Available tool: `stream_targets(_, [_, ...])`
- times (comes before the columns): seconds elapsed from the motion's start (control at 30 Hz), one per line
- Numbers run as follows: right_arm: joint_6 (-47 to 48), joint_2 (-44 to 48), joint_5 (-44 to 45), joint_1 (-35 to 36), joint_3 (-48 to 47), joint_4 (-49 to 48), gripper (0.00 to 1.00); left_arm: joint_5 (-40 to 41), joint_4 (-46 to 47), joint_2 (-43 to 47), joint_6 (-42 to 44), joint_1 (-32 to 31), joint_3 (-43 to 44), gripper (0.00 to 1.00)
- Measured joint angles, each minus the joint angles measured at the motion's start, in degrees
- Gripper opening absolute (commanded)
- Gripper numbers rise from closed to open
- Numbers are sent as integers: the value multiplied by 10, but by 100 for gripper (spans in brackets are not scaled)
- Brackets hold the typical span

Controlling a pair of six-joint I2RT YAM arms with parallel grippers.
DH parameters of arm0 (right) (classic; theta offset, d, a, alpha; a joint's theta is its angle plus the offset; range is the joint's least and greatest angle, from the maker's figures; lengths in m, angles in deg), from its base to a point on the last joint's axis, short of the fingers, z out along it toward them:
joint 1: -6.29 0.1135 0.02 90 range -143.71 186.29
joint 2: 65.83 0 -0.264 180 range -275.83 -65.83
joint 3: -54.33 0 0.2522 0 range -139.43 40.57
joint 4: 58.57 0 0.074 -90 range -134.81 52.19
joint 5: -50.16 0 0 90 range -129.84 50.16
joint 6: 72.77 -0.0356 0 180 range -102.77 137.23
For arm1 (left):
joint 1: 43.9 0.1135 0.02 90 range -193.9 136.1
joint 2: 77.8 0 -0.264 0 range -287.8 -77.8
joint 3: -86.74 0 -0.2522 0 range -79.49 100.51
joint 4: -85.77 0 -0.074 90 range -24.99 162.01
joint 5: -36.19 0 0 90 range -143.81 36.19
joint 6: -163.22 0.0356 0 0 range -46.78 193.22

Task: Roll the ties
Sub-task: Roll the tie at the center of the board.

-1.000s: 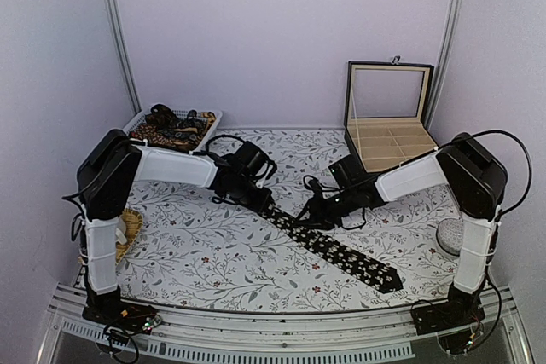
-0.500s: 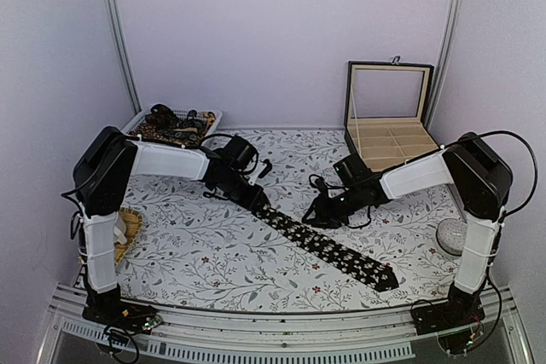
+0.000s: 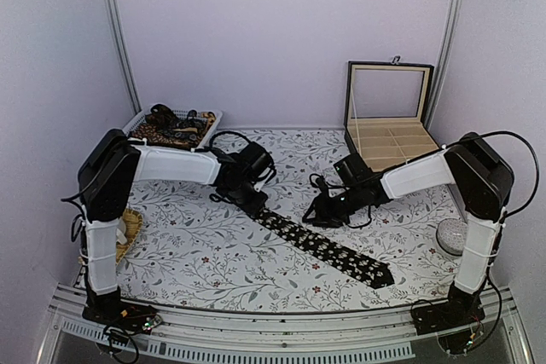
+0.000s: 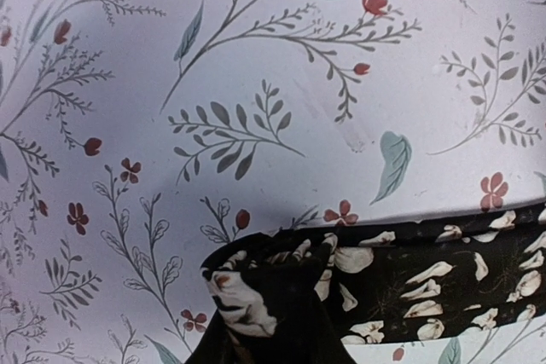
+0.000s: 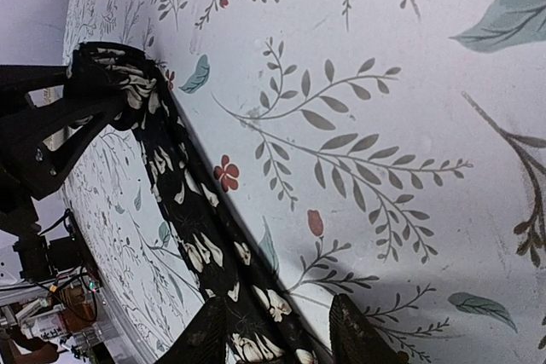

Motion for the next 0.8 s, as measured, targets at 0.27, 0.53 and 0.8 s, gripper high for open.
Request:
stream_targets(0.27, [-1,2,-6,-8,7,-6,42,196,-16,-27,-21,-82,9,0])
stream_targets(0.53, [-7,3,-24,-27,15,-16,41,307,-40,-68,-53,-126,36,10])
stream_targets(0.8, [-12,3,-28,-34,15,-15,42,315,-47,-76,-63,-132,47,17])
